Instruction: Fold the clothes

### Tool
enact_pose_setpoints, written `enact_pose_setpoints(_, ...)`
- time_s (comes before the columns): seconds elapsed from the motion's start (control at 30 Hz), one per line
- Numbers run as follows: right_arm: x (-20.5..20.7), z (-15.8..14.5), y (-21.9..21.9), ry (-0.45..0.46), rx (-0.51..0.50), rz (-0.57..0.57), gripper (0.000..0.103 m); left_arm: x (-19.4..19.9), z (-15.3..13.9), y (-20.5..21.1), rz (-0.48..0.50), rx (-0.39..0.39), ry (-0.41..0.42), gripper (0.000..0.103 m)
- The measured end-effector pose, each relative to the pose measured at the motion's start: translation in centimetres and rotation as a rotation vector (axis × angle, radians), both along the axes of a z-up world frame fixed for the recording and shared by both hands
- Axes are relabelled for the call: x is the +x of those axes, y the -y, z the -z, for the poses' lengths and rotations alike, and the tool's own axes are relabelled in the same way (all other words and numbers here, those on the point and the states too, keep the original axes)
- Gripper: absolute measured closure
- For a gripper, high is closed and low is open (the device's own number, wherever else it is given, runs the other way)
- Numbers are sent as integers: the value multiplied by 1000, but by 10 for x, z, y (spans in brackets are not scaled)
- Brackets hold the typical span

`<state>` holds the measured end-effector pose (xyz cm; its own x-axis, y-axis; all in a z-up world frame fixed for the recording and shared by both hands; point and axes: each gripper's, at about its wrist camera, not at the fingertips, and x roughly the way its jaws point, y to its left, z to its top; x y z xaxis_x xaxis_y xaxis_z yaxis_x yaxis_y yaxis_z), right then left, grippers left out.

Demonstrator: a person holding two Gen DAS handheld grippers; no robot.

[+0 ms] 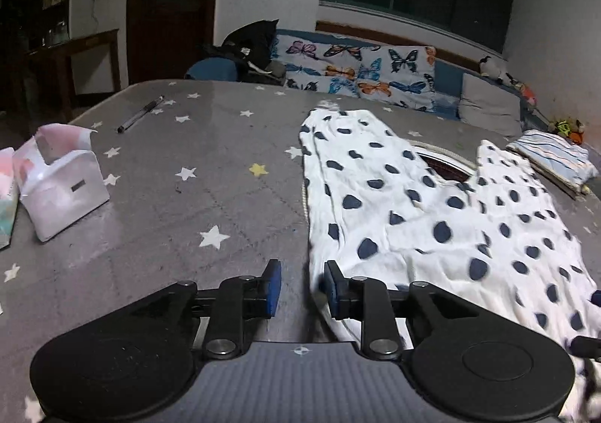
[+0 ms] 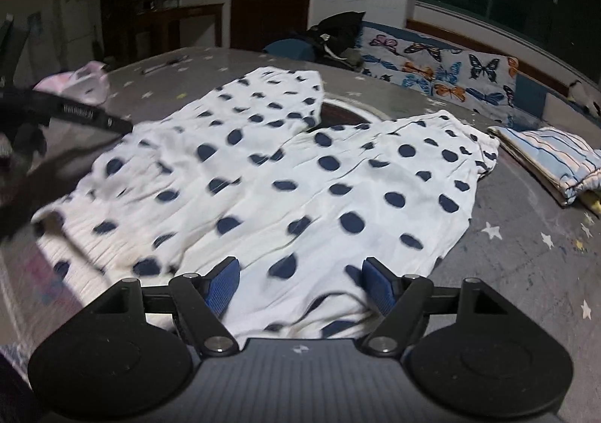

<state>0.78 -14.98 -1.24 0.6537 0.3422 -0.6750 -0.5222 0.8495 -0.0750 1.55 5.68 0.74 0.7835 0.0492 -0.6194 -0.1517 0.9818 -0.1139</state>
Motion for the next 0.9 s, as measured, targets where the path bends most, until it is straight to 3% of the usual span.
enact_pose_setpoints(0.1,-8,2,-2,3,-17,-10,28,-16,-3,6,59,-32,-11,63)
enact_pose_setpoints(0.37,-21,-2,0,13,-26,-15,27,-41,4,28,143,-74,-69,63)
enact_pose_setpoints(0.47,-25,-4,1,23,-29,-16,27,-45,9,31,147,-70,-84,68)
enact_pose_setpoints(0.5,-26,-4,1,22,-29,-15,27,-46,10,31,150,-62,-84,80)
enact_pose_setpoints(0.57,-27,-2,2,20,-32,-12,27,-48,10,30,157,-70,-101,96)
enact_pose_setpoints(0.77,-35,-4,4,8,-36,-33,27,-63,4,24,150,-97,-165,100)
enact_pose_setpoints(0.9,-37,-9,7,-2,-34,-50,27,-65,-3,18,163,-86,-168,96)
